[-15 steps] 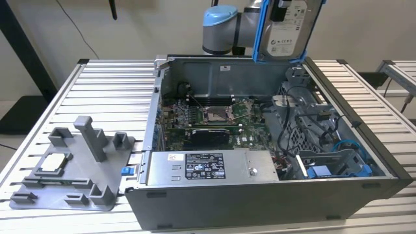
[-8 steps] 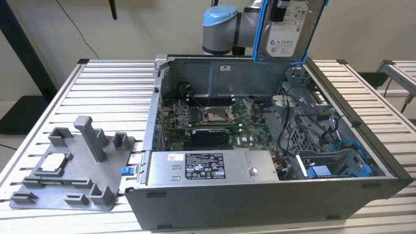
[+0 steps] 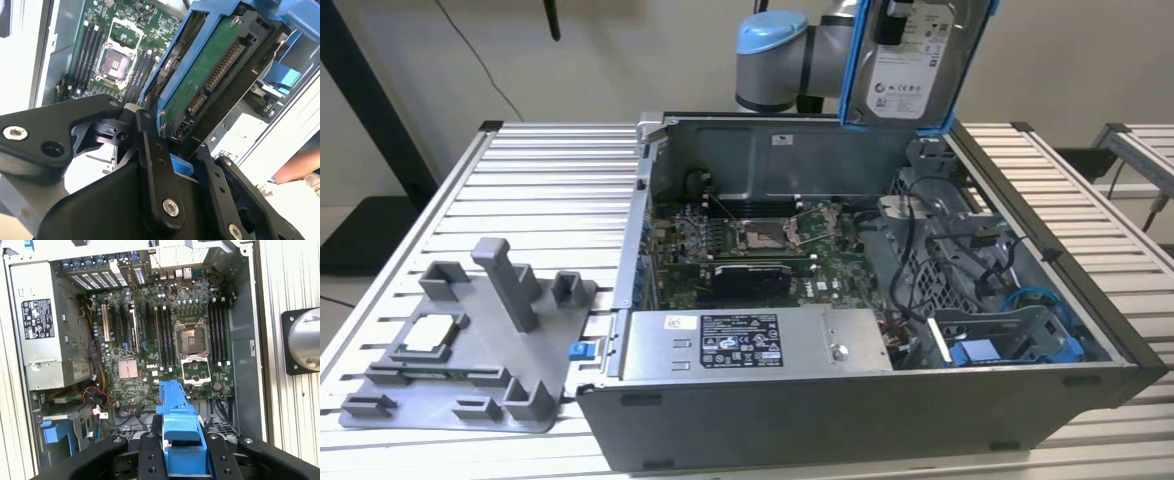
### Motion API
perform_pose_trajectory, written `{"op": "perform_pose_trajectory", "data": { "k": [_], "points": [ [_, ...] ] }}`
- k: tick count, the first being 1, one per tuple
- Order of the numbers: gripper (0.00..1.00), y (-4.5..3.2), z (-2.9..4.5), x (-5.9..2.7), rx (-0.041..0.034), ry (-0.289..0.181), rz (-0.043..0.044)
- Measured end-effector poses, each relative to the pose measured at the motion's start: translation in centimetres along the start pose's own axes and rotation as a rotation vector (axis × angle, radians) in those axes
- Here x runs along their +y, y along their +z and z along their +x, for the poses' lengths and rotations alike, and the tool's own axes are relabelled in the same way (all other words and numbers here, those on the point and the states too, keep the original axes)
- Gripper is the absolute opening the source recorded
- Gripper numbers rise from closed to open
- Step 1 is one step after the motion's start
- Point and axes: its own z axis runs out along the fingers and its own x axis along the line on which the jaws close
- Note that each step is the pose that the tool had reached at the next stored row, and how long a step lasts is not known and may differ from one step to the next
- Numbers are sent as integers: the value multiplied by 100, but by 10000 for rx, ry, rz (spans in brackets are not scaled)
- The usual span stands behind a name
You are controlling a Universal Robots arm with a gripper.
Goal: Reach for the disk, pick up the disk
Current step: 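Pick up the disk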
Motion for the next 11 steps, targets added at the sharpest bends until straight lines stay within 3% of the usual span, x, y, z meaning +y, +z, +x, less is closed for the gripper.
{"op": "perform_pose_trajectory", "data": {
  "k": [11],
  "points": [
    [0,-2,-3,-19,2,7,-1]
  ]
}}
